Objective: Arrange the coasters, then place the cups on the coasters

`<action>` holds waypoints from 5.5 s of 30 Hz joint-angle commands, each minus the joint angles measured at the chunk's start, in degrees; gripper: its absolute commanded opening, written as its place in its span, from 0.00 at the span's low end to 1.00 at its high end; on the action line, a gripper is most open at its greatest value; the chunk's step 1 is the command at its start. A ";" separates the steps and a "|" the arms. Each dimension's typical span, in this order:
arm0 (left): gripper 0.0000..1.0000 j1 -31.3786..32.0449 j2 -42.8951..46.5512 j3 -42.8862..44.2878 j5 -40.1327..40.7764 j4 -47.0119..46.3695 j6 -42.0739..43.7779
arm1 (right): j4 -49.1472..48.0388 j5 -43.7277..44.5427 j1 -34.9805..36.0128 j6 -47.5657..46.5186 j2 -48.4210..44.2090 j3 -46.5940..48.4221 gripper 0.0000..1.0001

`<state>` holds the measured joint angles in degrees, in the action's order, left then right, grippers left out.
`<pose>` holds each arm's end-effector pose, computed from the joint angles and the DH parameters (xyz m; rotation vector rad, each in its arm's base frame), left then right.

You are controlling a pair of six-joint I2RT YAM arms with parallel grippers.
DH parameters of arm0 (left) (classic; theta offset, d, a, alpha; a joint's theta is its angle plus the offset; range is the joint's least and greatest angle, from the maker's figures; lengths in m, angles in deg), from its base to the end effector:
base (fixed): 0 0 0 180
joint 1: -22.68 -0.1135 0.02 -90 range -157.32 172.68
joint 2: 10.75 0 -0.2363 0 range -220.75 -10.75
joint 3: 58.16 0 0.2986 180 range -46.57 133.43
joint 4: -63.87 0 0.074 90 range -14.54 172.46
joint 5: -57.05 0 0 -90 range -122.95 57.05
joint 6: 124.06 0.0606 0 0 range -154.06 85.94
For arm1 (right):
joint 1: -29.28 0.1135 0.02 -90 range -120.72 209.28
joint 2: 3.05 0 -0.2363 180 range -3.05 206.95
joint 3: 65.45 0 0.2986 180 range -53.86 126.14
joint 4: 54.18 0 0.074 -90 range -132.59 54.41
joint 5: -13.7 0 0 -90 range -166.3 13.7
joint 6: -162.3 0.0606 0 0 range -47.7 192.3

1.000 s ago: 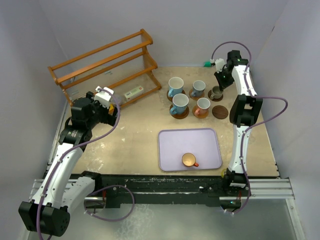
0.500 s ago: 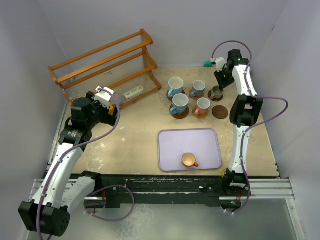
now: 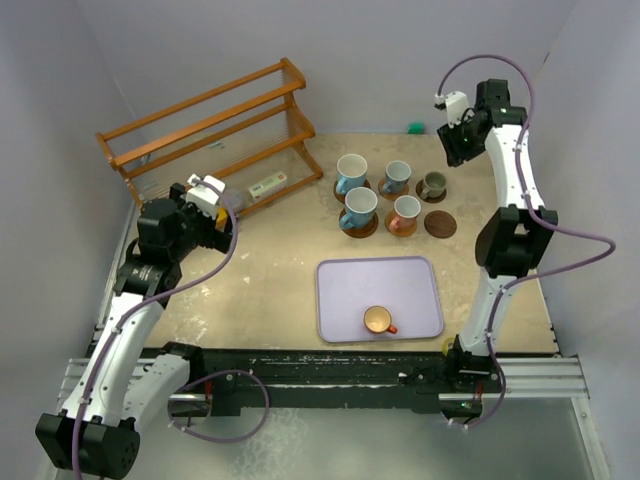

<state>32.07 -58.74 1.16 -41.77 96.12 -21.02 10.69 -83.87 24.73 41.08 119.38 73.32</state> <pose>0.2744 -0.0548 0.2999 0.4759 1.8734 -0.1065 0.5210 -0.0335 0.2965 -0.6149 2.3323 -0.1285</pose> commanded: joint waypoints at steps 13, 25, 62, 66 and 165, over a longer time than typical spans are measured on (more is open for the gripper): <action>0.95 -0.51 2.87 -0.10 1.69 -2.67 0.55 | -0.76 -15.58 1.93 -5.75 -37.05 -40.57 0.54; 0.95 -0.62 3.87 -2.41 3.17 -4.07 1.33 | 2.58 -21.30 14.30 -14.99 -64.11 -66.82 0.58; 0.95 -4.89 1.04 -3.18 1.38 -5.02 0.95 | -13.20 -12.06 49.25 -13.70 -45.75 -76.63 0.64; 0.96 -4.99 0.74 -3.08 1.10 -5.11 0.93 | -13.35 -9.93 52.61 -13.74 -42.93 -76.42 0.58; 0.97 -5.08 1.57 0.18 -7.44 -2.30 -4.46 | -4.88 -3.18 -3.20 -0.04 -28.87 -42.38 0.00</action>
<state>27.55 -58.10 -0.70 -47.78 95.62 -24.65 5.29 -87.56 22.08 42.80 87.05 25.21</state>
